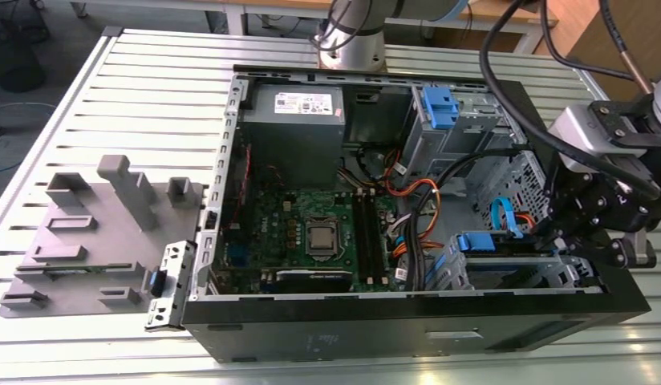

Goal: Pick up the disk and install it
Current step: 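Insert the second disk wire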

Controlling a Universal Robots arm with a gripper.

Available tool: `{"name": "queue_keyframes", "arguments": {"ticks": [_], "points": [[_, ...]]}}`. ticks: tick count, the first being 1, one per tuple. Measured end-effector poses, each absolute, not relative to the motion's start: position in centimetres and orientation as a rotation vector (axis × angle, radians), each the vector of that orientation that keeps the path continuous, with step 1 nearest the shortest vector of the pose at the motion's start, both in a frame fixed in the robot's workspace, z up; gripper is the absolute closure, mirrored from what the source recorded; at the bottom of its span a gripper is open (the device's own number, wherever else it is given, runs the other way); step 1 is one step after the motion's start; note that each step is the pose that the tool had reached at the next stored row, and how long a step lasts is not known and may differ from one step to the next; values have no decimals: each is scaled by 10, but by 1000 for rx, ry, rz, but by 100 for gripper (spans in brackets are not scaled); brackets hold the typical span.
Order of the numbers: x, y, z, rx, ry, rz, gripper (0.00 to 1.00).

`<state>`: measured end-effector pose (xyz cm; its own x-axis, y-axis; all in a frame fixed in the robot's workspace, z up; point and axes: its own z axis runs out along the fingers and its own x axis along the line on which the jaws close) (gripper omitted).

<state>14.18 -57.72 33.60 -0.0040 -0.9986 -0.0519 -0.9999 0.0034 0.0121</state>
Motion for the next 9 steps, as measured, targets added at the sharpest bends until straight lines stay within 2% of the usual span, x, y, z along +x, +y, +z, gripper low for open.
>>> {"name": "queue_keyframes", "arguments": {"ticks": [9], "points": [[142, -573, 335, -2198, 2207, 68, 76]]}}
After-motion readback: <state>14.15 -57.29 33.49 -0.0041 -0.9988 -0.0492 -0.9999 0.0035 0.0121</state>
